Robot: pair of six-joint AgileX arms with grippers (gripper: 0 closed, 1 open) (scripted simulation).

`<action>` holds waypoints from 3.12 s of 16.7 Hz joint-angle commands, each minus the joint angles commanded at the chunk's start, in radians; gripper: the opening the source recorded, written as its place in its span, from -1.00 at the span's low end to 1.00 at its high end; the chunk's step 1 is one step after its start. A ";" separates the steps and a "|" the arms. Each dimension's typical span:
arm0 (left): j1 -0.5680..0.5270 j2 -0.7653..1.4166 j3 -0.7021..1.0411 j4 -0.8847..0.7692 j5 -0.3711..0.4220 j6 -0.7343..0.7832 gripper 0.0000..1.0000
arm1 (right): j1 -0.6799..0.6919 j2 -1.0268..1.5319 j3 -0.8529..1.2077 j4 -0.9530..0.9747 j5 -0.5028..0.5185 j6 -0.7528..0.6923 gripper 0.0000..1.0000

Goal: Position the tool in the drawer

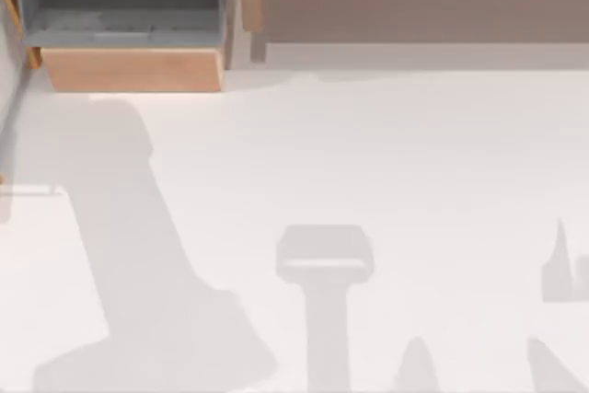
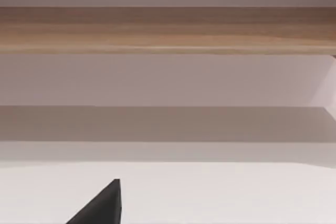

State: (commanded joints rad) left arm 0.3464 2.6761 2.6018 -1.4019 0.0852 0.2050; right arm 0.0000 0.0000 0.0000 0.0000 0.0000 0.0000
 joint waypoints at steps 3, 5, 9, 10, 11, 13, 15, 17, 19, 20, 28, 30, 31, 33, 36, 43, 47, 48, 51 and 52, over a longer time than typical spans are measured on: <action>0.011 -0.118 -0.185 0.159 0.049 -0.101 1.00 | 0.000 0.000 0.000 0.000 0.000 0.000 1.00; 0.021 -0.209 -0.321 0.290 0.087 -0.181 1.00 | 0.000 0.000 0.000 0.000 0.000 0.000 1.00; 0.055 -0.403 -0.610 0.604 0.171 -0.367 1.00 | 0.000 0.000 0.000 0.000 0.000 0.000 1.00; 0.066 -0.451 -0.683 0.690 0.192 -0.417 1.00 | 0.000 0.000 0.000 0.000 0.000 0.000 1.00; 0.080 -0.498 -0.757 0.781 0.214 -0.470 1.00 | 0.000 0.000 0.000 0.000 0.000 0.000 1.00; 0.111 -0.586 -0.902 0.970 0.258 -0.578 1.00 | 0.000 0.000 0.000 0.000 0.000 0.000 1.00; 0.147 -0.666 -1.044 1.166 0.301 -0.691 1.00 | 0.000 0.000 0.000 0.000 0.000 0.000 1.00; 0.187 -0.736 -1.183 1.366 0.343 -0.805 1.00 | 0.000 0.000 0.000 0.000 0.000 0.000 1.00; 0.228 -0.794 -1.315 1.567 0.385 -0.920 1.00 | 0.000 0.000 0.000 0.000 0.000 0.000 1.00; 0.248 -0.818 -1.378 1.667 0.405 -0.977 1.00 | 0.000 0.000 0.000 0.000 0.000 0.000 1.00; 0.388 -0.892 -1.809 2.387 0.545 -1.389 1.00 | 0.000 0.000 0.000 0.000 0.000 0.000 1.00; 0.409 -0.870 -1.895 2.529 0.572 -1.474 1.00 | 0.000 0.000 0.000 0.000 0.000 0.000 1.00; 0.416 -0.853 -1.935 2.593 0.584 -1.513 1.00 | 0.000 0.000 0.000 0.000 0.000 0.000 1.00; 0.422 -0.811 -2.006 2.708 0.607 -1.583 1.00 | 0.000 0.000 0.000 0.000 0.000 0.000 1.00; 0.410 -0.742 -2.084 2.839 0.635 -1.666 1.00 | 0.000 0.000 0.000 0.000 0.000 0.000 1.00; 0.370 -0.640 -2.152 2.975 0.674 -1.756 1.00 | 0.000 0.000 0.000 0.000 0.000 0.000 1.00; 0.370 -0.640 -2.152 2.975 0.674 -1.756 1.00 | 0.000 0.000 0.000 0.000 0.000 0.000 1.00; 0.374 -0.642 -2.149 2.974 0.673 -1.755 1.00 | 0.000 0.000 0.000 0.000 0.000 0.000 1.00; 0.348 -0.631 -2.122 2.955 0.653 -1.757 1.00 | 0.000 0.000 0.000 0.000 0.000 0.000 1.00; 0.335 -0.625 -2.106 2.945 0.640 -1.757 1.00 | 0.000 0.000 0.000 0.000 0.000 0.000 1.00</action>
State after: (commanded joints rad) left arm 0.6814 2.0514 0.4962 1.5430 0.7248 -1.5521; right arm 0.0000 0.0000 0.0000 0.0000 0.0000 0.0000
